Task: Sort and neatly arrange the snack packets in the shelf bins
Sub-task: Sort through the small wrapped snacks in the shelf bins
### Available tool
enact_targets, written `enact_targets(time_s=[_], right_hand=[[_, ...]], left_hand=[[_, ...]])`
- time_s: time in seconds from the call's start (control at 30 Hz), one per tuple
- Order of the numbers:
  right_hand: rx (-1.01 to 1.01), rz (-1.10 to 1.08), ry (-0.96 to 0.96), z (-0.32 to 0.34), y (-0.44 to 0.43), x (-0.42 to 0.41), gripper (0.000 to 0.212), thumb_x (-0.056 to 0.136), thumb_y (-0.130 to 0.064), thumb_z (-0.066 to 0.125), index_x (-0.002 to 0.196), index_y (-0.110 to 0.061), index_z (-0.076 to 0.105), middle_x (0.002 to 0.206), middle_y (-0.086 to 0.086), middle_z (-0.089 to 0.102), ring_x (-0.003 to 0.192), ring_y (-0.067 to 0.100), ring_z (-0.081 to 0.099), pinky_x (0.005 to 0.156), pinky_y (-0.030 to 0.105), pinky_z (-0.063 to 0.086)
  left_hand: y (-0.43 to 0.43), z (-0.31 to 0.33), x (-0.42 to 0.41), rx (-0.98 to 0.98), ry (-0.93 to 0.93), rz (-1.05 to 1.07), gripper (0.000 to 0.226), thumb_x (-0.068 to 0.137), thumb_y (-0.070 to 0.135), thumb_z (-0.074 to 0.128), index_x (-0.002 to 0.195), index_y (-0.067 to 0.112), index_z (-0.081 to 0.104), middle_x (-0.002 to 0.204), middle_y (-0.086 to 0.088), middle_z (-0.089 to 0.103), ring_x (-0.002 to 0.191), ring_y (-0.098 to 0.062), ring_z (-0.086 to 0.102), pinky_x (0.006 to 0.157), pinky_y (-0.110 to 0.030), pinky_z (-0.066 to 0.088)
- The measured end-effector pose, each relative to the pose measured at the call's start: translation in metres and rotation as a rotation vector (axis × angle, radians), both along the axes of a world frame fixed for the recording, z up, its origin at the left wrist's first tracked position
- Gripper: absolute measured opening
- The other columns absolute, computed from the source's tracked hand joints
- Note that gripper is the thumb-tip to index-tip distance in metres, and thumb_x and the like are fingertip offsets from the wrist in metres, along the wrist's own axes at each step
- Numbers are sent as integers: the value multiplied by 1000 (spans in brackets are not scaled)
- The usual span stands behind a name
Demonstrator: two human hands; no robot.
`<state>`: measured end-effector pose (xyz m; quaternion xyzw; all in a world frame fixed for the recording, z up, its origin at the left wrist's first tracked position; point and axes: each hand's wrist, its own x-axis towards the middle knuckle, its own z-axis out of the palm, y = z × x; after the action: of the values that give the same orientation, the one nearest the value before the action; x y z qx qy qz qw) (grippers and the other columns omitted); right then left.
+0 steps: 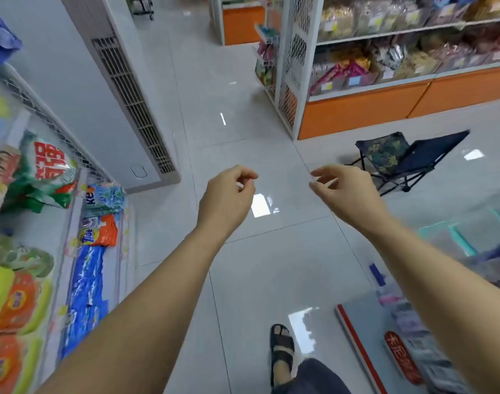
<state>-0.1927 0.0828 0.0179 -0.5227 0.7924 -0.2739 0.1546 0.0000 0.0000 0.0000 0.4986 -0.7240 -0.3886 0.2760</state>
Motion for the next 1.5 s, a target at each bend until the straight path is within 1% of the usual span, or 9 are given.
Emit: enact_targets(time_s=[0.1,0.2,0.5,0.83,1.0,1.17,1.27,1.43,1.5], right_hand=[[57,-64,-31,-17,-22,-34,21,87,-31,61,106,-23,67,86,-12,64,80,12,63,78,34,53],[109,-81,-50,-27,-48,-61,20,86,-32,60,104,-25,67,83,-15,62,80,10,63,79,37,53],[68,-179,-87,-23,-158,-136,23,87,-30,59,106,-21,67,84,-13,63,76,9,61,76,33,52],[14,-442,-106,-7,-284,-221,19,86,-31,61,102,-24,68,87,-13,65,81,8,61,81,37,53],[8,-542,-126,-9,-318,-285,18,86,-31,61,100,-24,68,85,-14,66,76,6,59,75,39,54],[-10,-586,-107,-3,-361,-369,17,86,-29,59,101,-25,67,83,-14,64,75,6,61,76,36,54],[5,-581,-90,5,-387,-417,19,87,-30,58,103,-25,67,85,-14,64,78,8,62,78,36,53],[25,-580,-77,11,-437,-481,21,89,-30,57,107,-24,66,87,-13,62,79,8,60,78,33,52],[43,-583,-73,7,-458,-505,21,89,-31,57,107,-25,66,88,-14,62,78,6,60,76,32,52]], left_hand=[[-29,-6,-39,55,-58,-10,17,91,22,51,94,33,64,87,17,61,71,0,56,72,-31,51],[-58,-9,-73,94,-55,-14,17,91,22,51,93,34,63,88,18,60,72,-3,56,75,-33,52],[-175,-11,-155,131,-68,-108,16,92,23,52,95,32,65,71,16,58,62,-1,53,65,-28,47],[-342,7,-274,55,-119,-405,17,93,23,50,97,30,65,65,16,52,53,-2,47,59,-27,44],[-391,5,-356,27,-116,-555,17,93,23,49,99,29,64,59,15,48,48,-1,45,54,-25,36],[-432,4,-448,21,-118,-635,16,94,22,49,100,27,64,65,17,49,52,0,46,57,-25,39],[-461,13,-499,4,-113,-673,18,94,22,48,99,27,64,74,15,56,63,-4,51,62,-29,45],[-521,17,-559,-16,-104,-664,18,95,18,48,100,24,64,56,10,50,46,-3,43,51,-25,36],[-547,14,-584,-26,-130,-692,18,95,18,48,102,22,64,58,10,51,51,-3,46,54,-28,41]])
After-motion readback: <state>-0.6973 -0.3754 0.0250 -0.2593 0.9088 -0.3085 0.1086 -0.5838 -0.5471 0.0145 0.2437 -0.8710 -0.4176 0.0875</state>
